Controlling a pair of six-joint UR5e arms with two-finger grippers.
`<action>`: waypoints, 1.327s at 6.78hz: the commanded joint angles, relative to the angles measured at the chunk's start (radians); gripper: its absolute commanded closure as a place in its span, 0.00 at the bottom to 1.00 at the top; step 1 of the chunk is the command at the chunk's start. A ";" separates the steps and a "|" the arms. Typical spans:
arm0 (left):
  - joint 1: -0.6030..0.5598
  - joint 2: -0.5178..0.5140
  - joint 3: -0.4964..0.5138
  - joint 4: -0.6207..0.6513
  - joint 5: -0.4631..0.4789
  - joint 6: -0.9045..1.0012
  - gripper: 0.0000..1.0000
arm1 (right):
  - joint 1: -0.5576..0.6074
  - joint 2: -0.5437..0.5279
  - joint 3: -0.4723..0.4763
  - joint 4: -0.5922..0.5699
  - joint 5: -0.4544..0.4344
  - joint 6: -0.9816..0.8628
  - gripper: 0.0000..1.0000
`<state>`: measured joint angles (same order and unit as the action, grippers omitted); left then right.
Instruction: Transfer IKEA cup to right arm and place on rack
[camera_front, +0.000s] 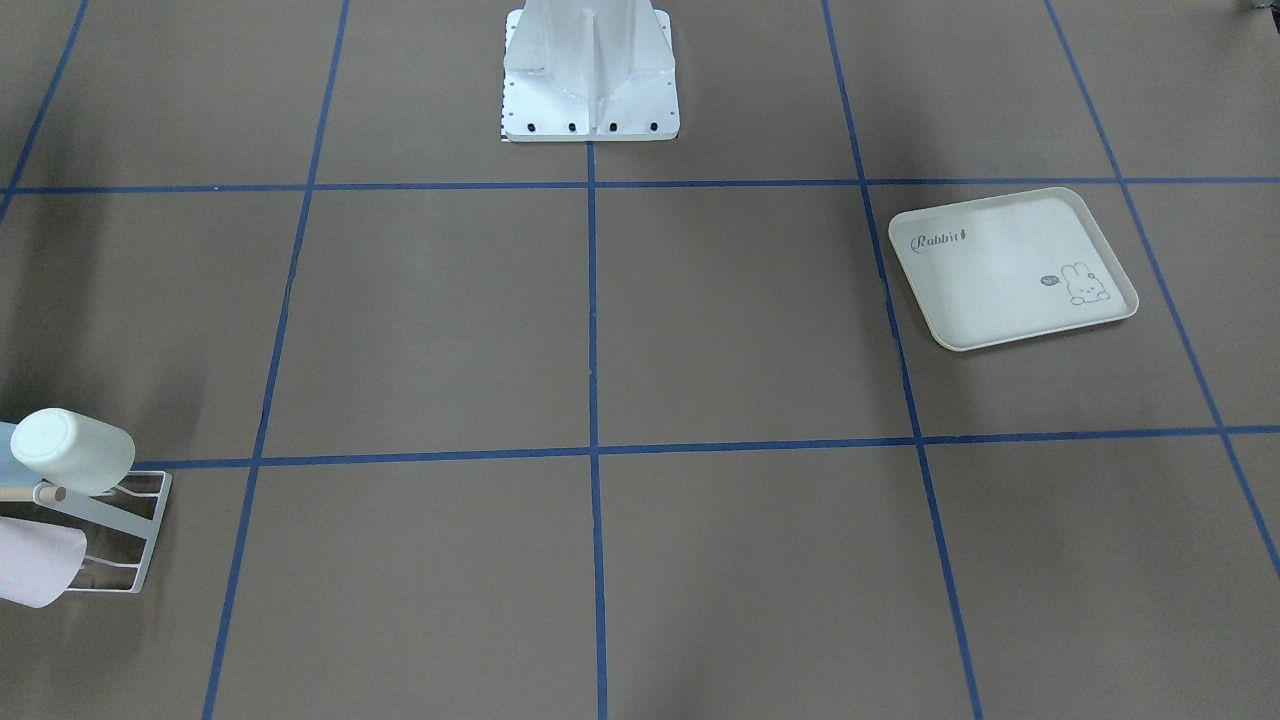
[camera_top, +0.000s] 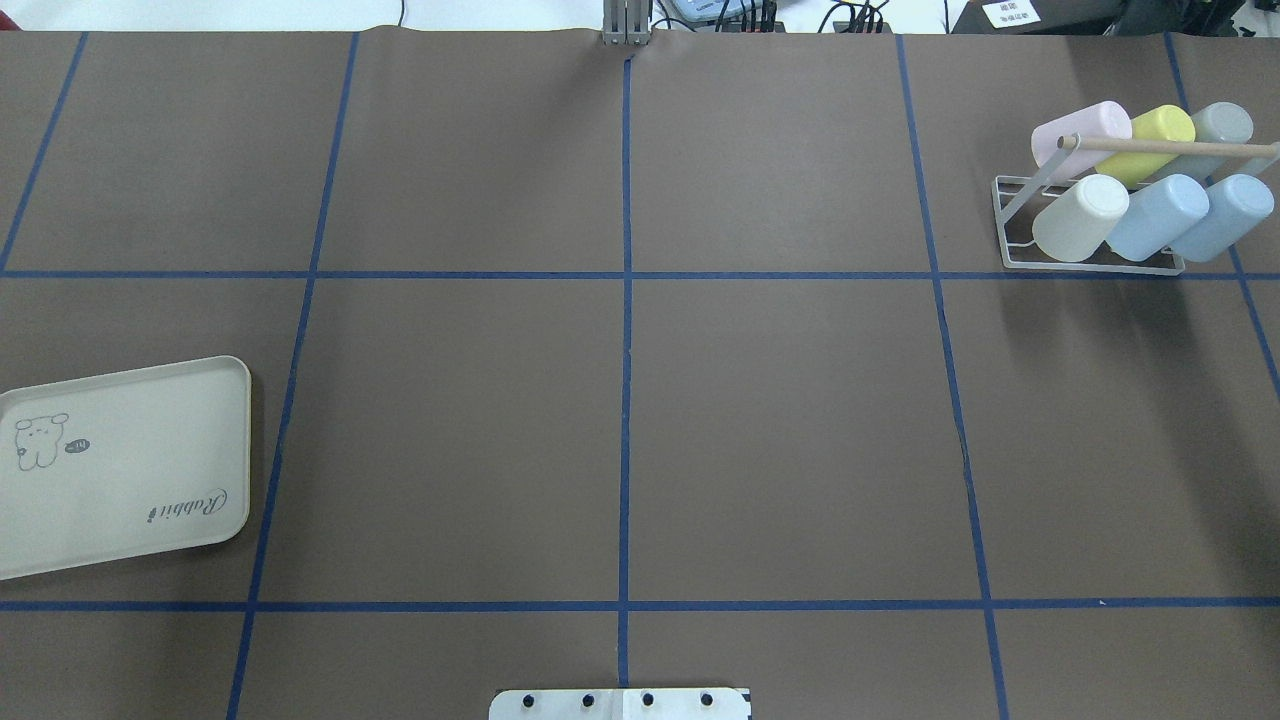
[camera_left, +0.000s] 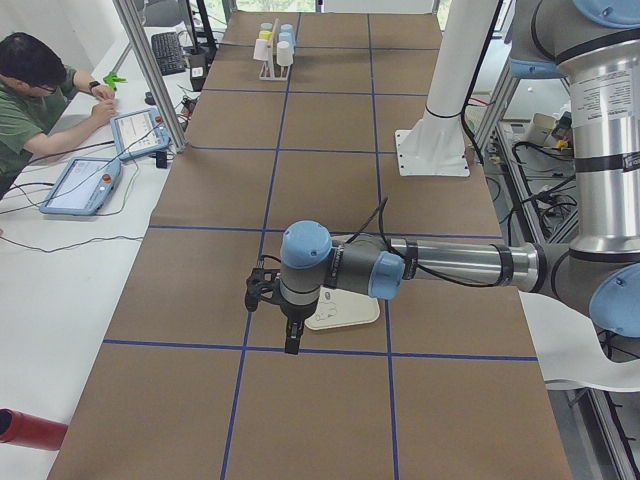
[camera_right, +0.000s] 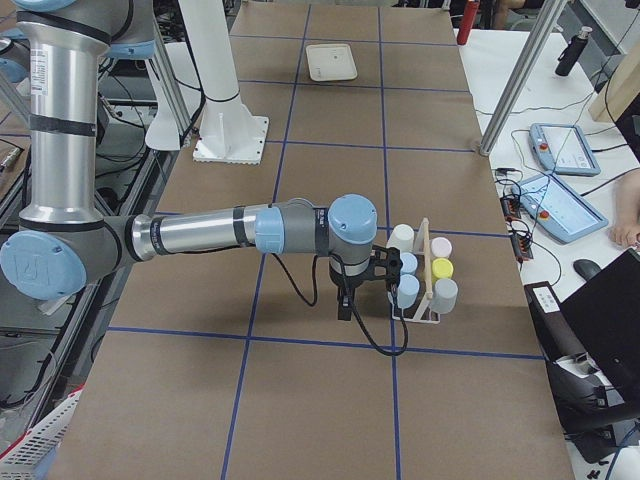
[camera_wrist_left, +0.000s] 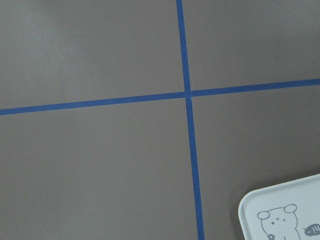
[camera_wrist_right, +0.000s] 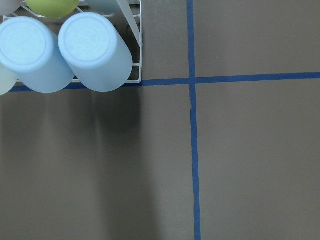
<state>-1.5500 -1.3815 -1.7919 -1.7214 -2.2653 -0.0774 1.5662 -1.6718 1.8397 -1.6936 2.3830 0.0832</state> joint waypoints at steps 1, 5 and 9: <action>0.001 0.012 -0.004 0.000 0.014 -0.002 0.00 | 0.000 -0.002 0.000 -0.001 0.004 0.001 0.00; 0.002 -0.001 -0.003 0.000 0.007 -0.005 0.00 | 0.000 -0.017 -0.062 0.026 0.002 -0.020 0.00; 0.002 -0.002 -0.004 0.000 0.006 -0.005 0.00 | 0.000 -0.039 -0.073 0.121 0.004 -0.020 0.00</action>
<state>-1.5482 -1.3826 -1.7958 -1.7222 -2.2584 -0.0829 1.5662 -1.7111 1.7663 -1.5790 2.3861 0.0604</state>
